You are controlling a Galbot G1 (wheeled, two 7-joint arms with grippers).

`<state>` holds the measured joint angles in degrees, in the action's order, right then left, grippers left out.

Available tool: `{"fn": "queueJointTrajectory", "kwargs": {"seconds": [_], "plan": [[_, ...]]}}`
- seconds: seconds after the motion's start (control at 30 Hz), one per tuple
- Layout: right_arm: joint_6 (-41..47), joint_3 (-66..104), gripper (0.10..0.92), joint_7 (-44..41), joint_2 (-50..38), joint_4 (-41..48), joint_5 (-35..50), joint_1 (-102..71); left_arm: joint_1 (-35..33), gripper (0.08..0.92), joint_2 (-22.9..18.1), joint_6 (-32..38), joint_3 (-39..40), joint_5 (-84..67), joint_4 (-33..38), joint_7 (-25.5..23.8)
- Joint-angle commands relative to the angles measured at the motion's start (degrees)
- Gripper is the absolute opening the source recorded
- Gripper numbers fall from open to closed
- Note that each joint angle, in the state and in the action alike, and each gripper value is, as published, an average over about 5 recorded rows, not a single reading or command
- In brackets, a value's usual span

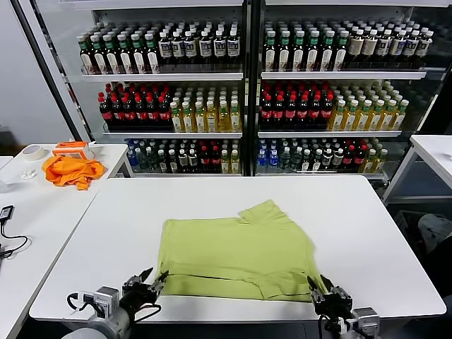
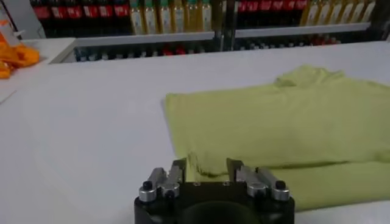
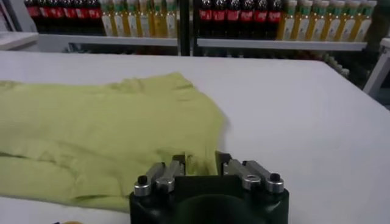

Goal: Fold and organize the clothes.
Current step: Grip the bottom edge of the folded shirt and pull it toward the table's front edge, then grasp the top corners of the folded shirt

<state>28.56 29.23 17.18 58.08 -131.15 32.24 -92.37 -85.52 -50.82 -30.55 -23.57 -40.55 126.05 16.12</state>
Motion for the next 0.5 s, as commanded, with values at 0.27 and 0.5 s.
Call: {"fn": "queueJointTrajectory", "kwargs": {"seconds": [0.27, 0.5], "plan": [[3.69, -17.89, 0.805, 4.11, 1.50, 23.17, 5.52, 41.09, 29.46, 0.803, -0.80, 5.38, 9.61, 0.69, -23.69, -8.58], [4.30, -23.69, 0.822, 4.23, 7.63, 35.06, 5.28, 49.99, 34.74, 0.822, -3.09, 4.91, 13.08, 1.14, -33.64, -11.38]]}}
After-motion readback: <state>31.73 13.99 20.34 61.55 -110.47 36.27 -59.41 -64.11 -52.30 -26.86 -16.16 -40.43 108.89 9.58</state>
